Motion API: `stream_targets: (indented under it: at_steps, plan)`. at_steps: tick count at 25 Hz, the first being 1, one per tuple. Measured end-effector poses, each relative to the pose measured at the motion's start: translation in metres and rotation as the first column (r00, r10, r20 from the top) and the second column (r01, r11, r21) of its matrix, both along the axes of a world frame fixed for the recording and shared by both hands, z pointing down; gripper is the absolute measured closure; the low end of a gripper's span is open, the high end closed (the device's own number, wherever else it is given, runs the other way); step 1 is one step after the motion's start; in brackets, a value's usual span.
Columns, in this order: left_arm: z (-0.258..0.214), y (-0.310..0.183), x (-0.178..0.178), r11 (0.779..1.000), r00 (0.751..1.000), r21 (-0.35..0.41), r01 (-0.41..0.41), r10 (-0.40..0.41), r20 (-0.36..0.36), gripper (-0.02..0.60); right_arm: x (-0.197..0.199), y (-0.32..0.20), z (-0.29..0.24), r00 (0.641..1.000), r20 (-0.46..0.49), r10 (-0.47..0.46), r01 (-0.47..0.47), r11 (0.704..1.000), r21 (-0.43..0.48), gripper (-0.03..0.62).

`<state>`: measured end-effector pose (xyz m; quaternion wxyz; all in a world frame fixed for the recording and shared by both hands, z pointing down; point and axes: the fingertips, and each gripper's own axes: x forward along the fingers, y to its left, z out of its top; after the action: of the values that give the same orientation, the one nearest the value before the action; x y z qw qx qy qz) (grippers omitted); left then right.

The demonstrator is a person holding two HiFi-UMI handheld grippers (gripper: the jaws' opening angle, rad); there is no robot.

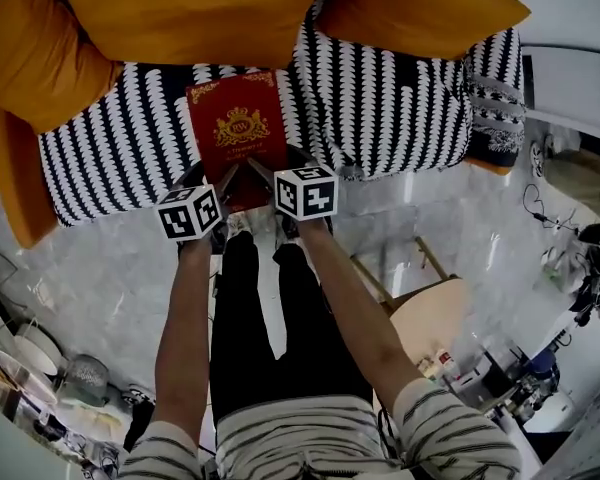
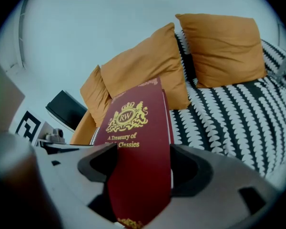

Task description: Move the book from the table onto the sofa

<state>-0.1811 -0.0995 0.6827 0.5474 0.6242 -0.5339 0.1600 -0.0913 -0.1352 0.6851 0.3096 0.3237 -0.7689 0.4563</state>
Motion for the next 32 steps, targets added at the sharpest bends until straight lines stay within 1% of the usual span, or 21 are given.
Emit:
stream_targets:
  at_steps: [6,14,20,24,29,32]
  plan:
    - [0.024,0.003,-0.019,1.0,1.0,-0.017,-0.01,0.011,0.014,0.236,-0.02,0.003,0.025,1.0,-0.008,-0.001,0.001,1.0,-0.003,0.241]
    - [0.045,0.0,-0.021,0.999,0.999,-0.042,-0.032,0.032,0.009,0.236,-0.021,0.002,0.044,0.999,-0.035,0.002,-0.002,1.0,-0.011,0.241]
    - [0.06,0.0,-0.024,0.998,1.0,-0.064,-0.024,0.024,-0.003,0.236,-0.025,-0.001,0.058,0.998,-0.059,-0.012,0.01,1.0,-0.022,0.241]
    - [0.075,-0.007,-0.019,0.997,1.0,-0.077,-0.02,0.019,-0.011,0.236,-0.02,-0.009,0.072,0.997,-0.074,-0.02,0.018,1.0,-0.023,0.241]
    - [0.069,-0.012,-0.016,0.995,1.0,-0.091,-0.031,0.031,-0.007,0.236,-0.016,-0.013,0.067,0.998,-0.068,-0.002,0.0,1.0,-0.029,0.241]
    - [0.07,-0.008,-0.017,0.995,1.0,-0.096,-0.026,0.025,-0.008,0.236,-0.017,-0.01,0.068,0.997,-0.075,-0.011,0.009,1.0,-0.025,0.241]
